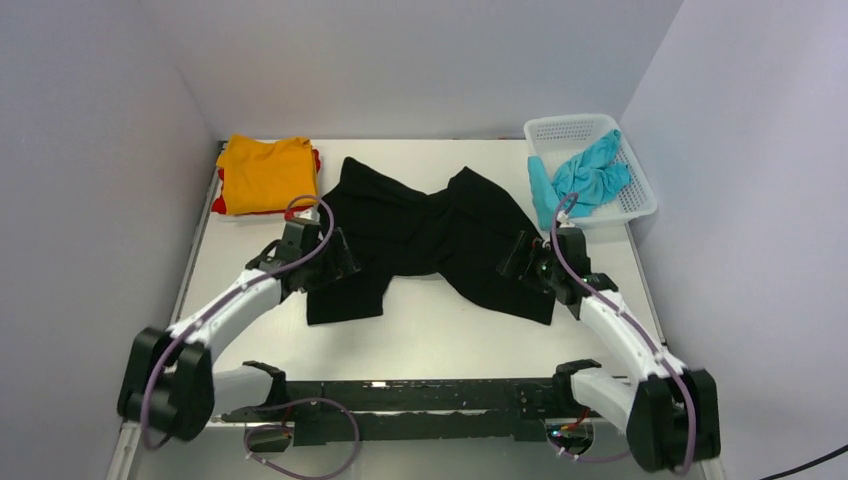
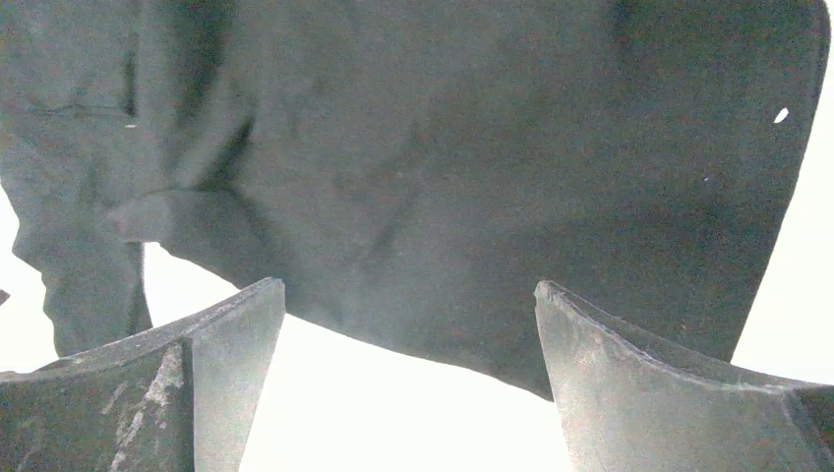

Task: Fold and stack the t-shirts
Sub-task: Flatten out the tshirt

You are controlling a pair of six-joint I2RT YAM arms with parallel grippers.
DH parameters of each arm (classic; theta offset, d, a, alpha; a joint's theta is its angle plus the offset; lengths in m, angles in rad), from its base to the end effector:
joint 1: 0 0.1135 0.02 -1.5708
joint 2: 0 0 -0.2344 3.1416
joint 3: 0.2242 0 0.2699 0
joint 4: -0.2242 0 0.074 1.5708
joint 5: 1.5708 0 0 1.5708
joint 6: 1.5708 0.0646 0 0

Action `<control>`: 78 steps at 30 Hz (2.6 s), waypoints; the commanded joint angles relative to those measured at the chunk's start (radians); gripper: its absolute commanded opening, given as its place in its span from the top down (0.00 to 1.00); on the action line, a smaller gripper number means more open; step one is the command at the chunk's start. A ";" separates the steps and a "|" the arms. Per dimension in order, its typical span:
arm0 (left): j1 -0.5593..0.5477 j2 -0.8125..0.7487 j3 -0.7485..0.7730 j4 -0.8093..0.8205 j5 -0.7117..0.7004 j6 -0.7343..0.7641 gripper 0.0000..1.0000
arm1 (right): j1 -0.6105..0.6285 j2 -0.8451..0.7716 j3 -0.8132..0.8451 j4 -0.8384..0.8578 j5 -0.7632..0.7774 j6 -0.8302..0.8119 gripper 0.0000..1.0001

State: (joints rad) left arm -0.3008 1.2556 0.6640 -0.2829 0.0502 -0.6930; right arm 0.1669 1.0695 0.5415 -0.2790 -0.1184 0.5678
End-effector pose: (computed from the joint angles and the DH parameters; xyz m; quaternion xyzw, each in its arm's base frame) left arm 0.2742 -0.0884 0.1331 -0.1747 0.9234 -0.1833 0.2886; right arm 0.2556 0.0508 0.1385 0.1628 0.9122 0.1849 0.3275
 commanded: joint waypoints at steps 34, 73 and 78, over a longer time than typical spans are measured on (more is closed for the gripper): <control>-0.049 -0.087 -0.197 -0.043 -0.070 -0.061 0.95 | -0.004 -0.225 0.013 -0.254 0.400 0.077 0.00; -0.049 -0.502 -0.251 -0.071 -0.216 -0.029 1.00 | 0.023 0.208 -0.001 -0.293 0.298 0.207 0.44; -0.049 -0.472 -0.236 -0.075 -0.234 -0.016 1.00 | 0.059 0.242 0.011 -0.297 0.343 0.219 0.59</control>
State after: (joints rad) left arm -0.3477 0.7700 0.4095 -0.3805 -0.1562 -0.7326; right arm 0.2066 1.2572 0.5884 -0.6373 0.2249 0.7570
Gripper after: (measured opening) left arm 0.022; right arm 0.456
